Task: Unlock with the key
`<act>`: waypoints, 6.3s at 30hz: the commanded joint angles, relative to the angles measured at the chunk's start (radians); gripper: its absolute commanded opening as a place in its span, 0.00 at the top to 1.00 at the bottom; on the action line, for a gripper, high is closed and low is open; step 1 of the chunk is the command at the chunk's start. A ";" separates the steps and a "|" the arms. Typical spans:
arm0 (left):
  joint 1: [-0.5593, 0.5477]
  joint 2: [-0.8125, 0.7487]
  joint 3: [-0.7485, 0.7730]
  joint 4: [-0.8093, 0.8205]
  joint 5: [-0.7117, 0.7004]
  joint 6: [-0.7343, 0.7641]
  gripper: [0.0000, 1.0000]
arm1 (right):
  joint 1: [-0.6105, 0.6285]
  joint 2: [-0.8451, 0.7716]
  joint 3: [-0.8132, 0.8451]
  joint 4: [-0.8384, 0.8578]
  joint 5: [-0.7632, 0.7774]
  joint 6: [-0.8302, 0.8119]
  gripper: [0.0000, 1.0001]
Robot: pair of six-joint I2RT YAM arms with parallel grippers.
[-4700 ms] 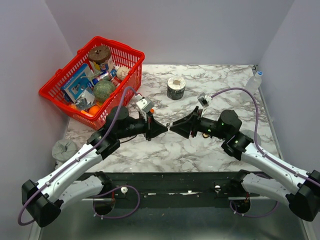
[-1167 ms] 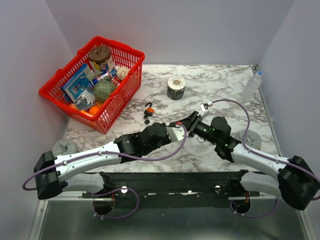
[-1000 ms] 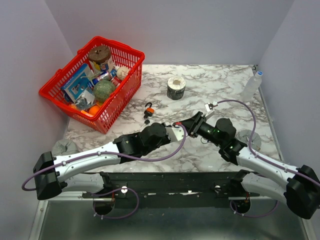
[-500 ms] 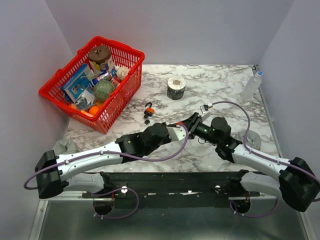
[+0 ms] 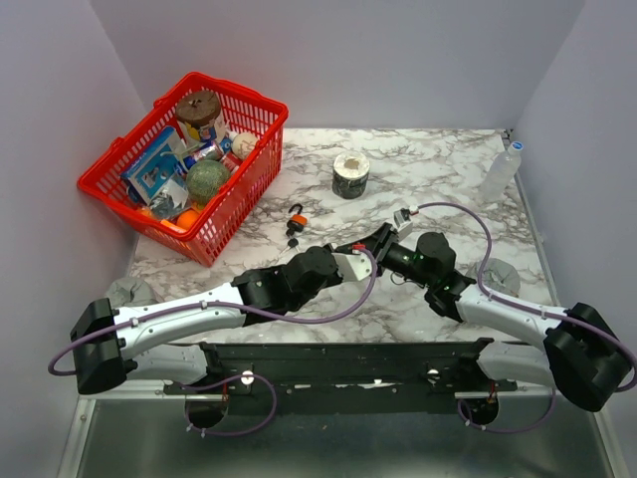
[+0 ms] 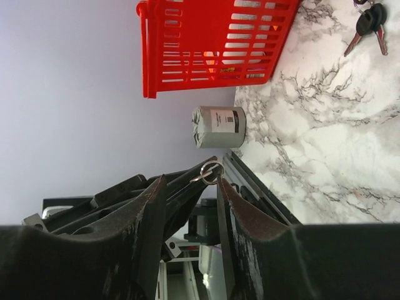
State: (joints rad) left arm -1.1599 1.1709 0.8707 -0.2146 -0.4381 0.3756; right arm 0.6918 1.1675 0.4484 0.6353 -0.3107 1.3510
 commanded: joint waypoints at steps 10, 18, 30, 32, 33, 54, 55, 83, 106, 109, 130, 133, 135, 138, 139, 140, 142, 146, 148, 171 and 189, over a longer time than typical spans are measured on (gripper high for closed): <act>-0.024 0.006 -0.015 0.024 -0.051 0.028 1.00 | -0.002 0.023 0.007 0.055 -0.022 0.028 0.63; -0.058 0.010 -0.032 0.044 -0.106 0.054 1.00 | -0.003 0.029 0.012 0.055 -0.022 0.025 0.73; -0.076 -0.002 -0.036 0.052 -0.123 0.036 0.73 | -0.005 0.037 0.000 0.069 -0.007 0.005 0.99; -0.076 -0.014 -0.039 0.047 -0.117 0.013 0.51 | -0.003 0.034 -0.014 0.079 0.001 0.000 0.99; -0.073 -0.017 -0.038 0.044 -0.120 0.003 0.42 | -0.002 0.029 -0.020 0.093 0.005 -0.006 0.99; 0.149 -0.273 -0.056 0.193 0.352 -0.972 0.16 | -0.003 -0.126 -0.215 0.483 0.119 -0.291 0.99; 0.158 -0.283 -0.065 0.248 0.373 -1.007 0.18 | -0.005 -0.124 -0.218 0.501 0.108 -0.291 0.99; 0.235 -0.247 -0.228 0.547 0.473 -1.347 0.56 | -0.003 -0.120 -0.235 0.673 0.039 -0.271 0.99; 0.278 -0.246 -0.239 0.494 0.463 -1.305 1.00 | -0.006 -0.075 -0.240 0.699 0.024 -0.239 0.98; 0.313 -0.264 -0.237 0.425 0.490 -1.247 1.00 | -0.024 -0.088 -0.247 0.693 -0.001 -0.228 0.71; 0.445 -0.183 0.013 -0.114 1.239 -0.643 1.00 | -0.129 -0.238 0.115 -0.390 -0.531 -0.889 0.53; 0.445 -0.166 0.034 -0.144 1.266 -0.621 1.00 | -0.115 -0.226 0.116 -0.398 -0.588 -0.898 0.57; 0.445 -0.160 0.045 -0.160 1.268 -0.601 1.00 | -0.106 -0.218 0.112 -0.382 -0.625 -0.892 0.58; 0.445 -0.148 0.063 -0.181 1.276 -0.584 1.00 | -0.100 -0.198 0.095 -0.330 -0.672 -0.860 0.58; 0.445 -0.143 0.068 -0.183 1.279 -0.581 1.00 | -0.098 -0.189 0.093 -0.322 -0.683 -0.848 0.58; 0.445 -0.142 0.068 -0.183 1.279 -0.581 1.00 | -0.092 -0.184 0.093 -0.316 -0.689 -0.846 0.58; 0.444 -0.137 0.071 -0.186 1.279 -0.580 1.00 | -0.083 -0.177 0.098 -0.315 -0.691 -0.849 0.59; 0.444 -0.132 0.071 -0.183 1.280 -0.578 1.00 | -0.064 -0.161 0.096 -0.286 -0.693 -0.836 0.60; 0.445 -0.131 0.071 -0.183 1.280 -0.581 1.00 | -0.063 -0.155 0.096 -0.264 -0.694 -0.826 0.61; 0.445 -0.134 0.076 -0.166 1.297 -0.584 1.00 | 0.000 -0.083 0.119 -0.183 -0.702 -0.787 0.73; 0.445 -0.143 0.062 -0.138 1.224 -0.607 0.49 | 0.008 -0.071 0.095 -0.125 -0.624 -0.728 0.99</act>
State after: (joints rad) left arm -0.7189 1.0416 0.9215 -0.3901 0.8391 -0.2214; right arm 0.6884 1.0931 0.5488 0.4473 -0.9844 0.5865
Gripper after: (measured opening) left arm 0.091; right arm 0.014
